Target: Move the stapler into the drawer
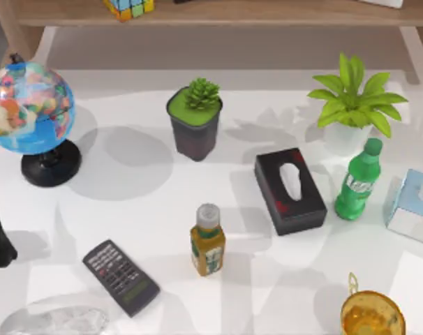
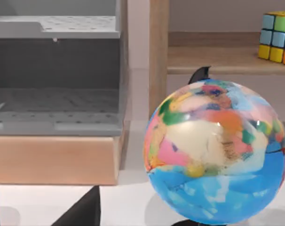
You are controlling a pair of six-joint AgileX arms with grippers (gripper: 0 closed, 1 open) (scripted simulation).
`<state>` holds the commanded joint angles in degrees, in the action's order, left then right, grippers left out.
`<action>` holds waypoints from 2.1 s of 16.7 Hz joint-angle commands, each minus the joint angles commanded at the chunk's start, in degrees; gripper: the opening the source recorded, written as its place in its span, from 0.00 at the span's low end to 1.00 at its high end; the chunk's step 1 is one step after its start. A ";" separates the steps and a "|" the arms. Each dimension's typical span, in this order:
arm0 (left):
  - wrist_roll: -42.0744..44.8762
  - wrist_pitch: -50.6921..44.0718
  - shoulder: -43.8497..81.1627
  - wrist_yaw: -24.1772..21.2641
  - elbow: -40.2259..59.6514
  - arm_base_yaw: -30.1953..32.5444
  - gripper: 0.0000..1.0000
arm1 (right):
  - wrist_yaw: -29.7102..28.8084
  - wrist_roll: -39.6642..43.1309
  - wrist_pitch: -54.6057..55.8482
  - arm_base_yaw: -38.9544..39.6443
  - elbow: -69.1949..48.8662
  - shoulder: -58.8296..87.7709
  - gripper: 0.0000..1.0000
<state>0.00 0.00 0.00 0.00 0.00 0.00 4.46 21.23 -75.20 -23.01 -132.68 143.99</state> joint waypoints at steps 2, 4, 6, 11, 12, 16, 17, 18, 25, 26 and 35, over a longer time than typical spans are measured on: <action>0.00 0.00 0.00 0.00 0.00 0.00 1.00 | 2.45 -1.14 0.02 -0.22 -1.30 -1.37 0.00; 0.00 0.00 0.00 0.00 0.00 0.00 1.00 | 5.36 -2.73 -0.98 -0.80 -2.47 -3.43 0.00; 0.00 0.00 0.00 0.00 0.00 0.00 1.00 | 7.68 -4.23 -2.32 -1.44 -3.02 -5.13 0.00; 0.00 0.00 0.00 0.00 0.00 0.00 1.00 | 8.58 -6.01 -2.15 -1.76 -2.83 -5.48 0.00; 0.00 0.00 0.00 0.00 0.00 0.00 1.00 | 7.98 -5.91 -1.49 -1.57 -2.47 -4.87 0.00; 0.00 0.00 0.00 0.00 0.00 0.00 1.00 | 3.62 -3.46 1.40 -0.54 -0.19 -1.10 0.00; 0.00 0.00 0.00 0.00 0.00 0.00 1.00 | 2.36 -2.52 1.87 -0.38 0.47 -0.36 0.00; 0.00 0.00 0.00 0.00 0.00 0.00 1.00 | 1.21 -1.56 2.07 -0.29 1.13 0.07 0.00; 0.00 0.00 0.00 0.00 0.00 0.00 1.00 | -0.75 0.34 1.89 -0.15 2.43 0.35 0.00; 0.00 0.00 0.00 0.00 0.00 0.00 1.00 | -0.75 0.34 1.89 -0.15 2.43 0.35 0.08; 0.00 0.00 0.00 0.00 0.00 0.00 1.00 | -0.75 0.34 1.89 -0.15 2.43 0.35 0.75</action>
<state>0.00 0.00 0.00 0.00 0.00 0.00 3.71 21.57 -73.31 -23.15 -130.26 144.35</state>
